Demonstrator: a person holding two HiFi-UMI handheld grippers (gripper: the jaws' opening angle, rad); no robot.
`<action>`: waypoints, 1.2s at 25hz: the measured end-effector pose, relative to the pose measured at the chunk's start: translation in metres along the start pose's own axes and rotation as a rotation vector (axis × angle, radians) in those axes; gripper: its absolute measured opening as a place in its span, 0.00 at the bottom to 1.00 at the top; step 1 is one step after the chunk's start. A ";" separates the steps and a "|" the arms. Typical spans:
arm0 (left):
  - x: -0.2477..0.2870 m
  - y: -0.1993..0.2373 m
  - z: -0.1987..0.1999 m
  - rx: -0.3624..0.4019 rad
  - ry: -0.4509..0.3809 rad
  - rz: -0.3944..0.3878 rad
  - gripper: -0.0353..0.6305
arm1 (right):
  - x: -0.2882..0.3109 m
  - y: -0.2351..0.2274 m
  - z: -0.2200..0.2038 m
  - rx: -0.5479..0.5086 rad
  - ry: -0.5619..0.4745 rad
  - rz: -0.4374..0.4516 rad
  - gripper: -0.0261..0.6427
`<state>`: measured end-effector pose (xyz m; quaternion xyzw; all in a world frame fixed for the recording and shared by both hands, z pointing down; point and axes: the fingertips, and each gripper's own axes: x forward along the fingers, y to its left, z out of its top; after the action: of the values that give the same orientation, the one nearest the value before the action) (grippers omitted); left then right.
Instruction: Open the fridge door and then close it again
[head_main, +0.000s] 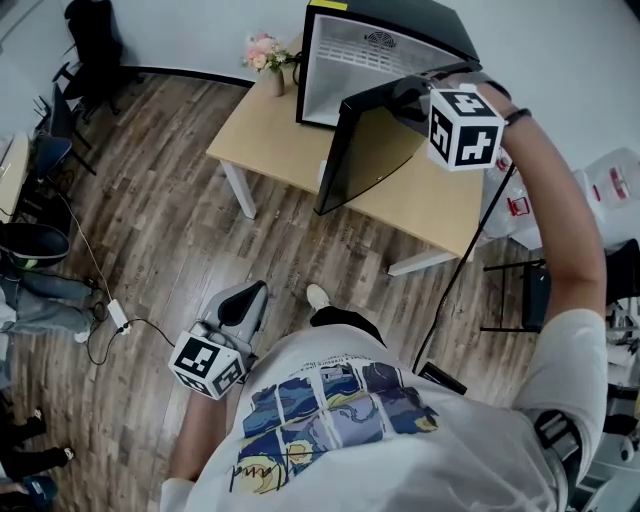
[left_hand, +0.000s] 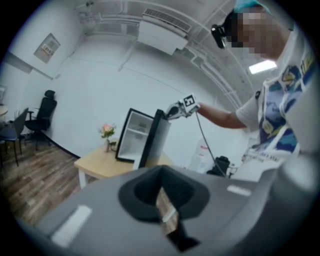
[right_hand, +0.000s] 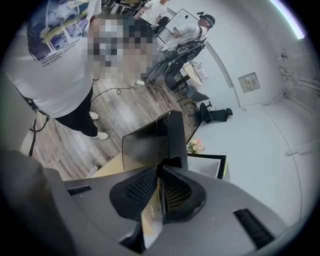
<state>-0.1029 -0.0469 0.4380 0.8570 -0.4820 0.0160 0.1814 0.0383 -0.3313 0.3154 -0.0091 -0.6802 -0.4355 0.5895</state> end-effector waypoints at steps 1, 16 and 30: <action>0.001 0.001 0.001 0.001 -0.002 0.004 0.06 | 0.001 -0.002 0.000 0.001 -0.002 0.003 0.09; 0.014 0.012 0.012 0.009 -0.020 0.053 0.06 | 0.025 -0.037 0.006 0.048 -0.073 0.006 0.09; 0.025 0.034 0.018 -0.005 -0.019 0.103 0.06 | 0.053 -0.078 0.004 0.099 -0.122 0.021 0.09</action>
<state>-0.1201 -0.0895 0.4360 0.8308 -0.5271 0.0158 0.1780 -0.0220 -0.4039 0.3137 -0.0135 -0.7353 -0.3940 0.5512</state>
